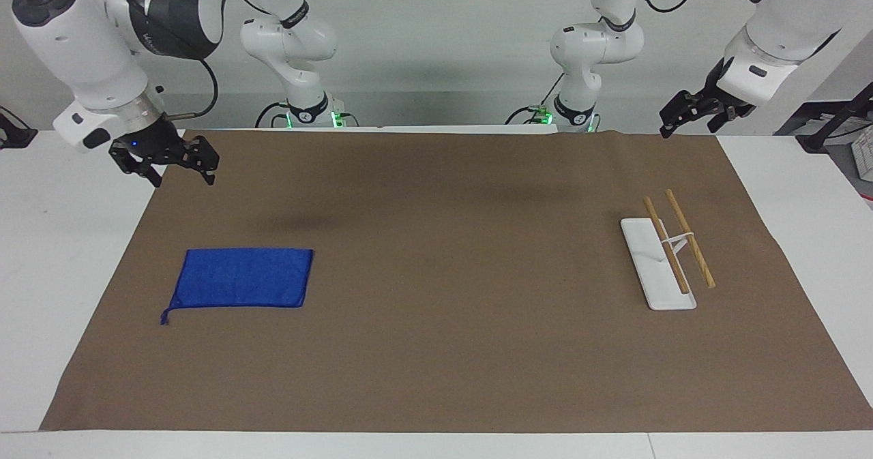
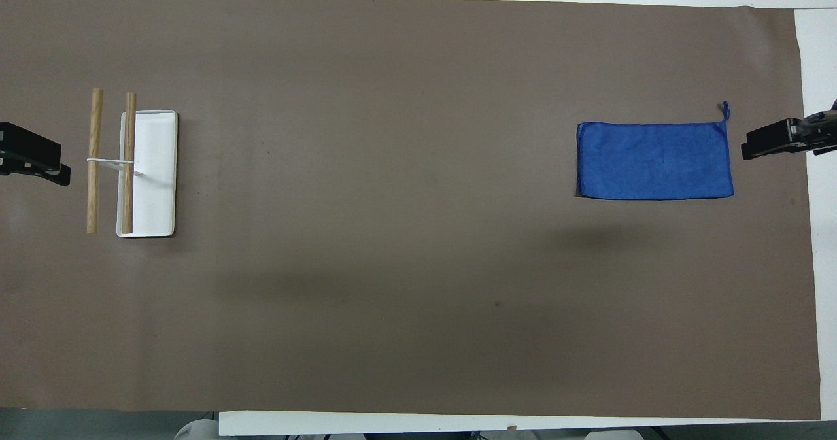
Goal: Right arm passes towel to left arm to hang
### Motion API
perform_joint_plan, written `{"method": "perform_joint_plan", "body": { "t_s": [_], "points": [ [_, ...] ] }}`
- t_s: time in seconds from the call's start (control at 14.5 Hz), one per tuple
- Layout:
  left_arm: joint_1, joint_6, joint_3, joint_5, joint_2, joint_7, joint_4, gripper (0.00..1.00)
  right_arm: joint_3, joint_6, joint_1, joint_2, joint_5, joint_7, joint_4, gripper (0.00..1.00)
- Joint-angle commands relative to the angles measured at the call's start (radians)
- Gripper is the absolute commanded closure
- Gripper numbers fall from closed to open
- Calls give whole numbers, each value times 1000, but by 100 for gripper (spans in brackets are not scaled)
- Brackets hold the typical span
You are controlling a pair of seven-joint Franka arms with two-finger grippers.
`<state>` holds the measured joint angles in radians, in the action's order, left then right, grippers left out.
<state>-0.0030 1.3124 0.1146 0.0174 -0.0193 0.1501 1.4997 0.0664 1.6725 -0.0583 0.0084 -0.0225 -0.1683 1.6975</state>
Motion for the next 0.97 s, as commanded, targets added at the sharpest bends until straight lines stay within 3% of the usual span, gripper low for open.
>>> {"method": "perform_joint_plan", "body": {
  "t_s": [0.0, 0.48, 0.69, 0.9],
  "points": [
    [9, 16, 2, -10, -25, -6, 31, 0, -7, 12, -14, 4, -4, -26, 1, 1],
    [9, 16, 2, -10, -25, -6, 31, 0, -2, 61, -18, 42, -2, -25, 31, 2],
    [9, 16, 2, -10, -25, -6, 31, 0, -14, 246, -45, 61, -2, -28, 164, 1],
    [9, 16, 2, -10, -25, -6, 31, 0, -14, 575, -46, 82, -2, -86, 359, 1]
  ]
}}
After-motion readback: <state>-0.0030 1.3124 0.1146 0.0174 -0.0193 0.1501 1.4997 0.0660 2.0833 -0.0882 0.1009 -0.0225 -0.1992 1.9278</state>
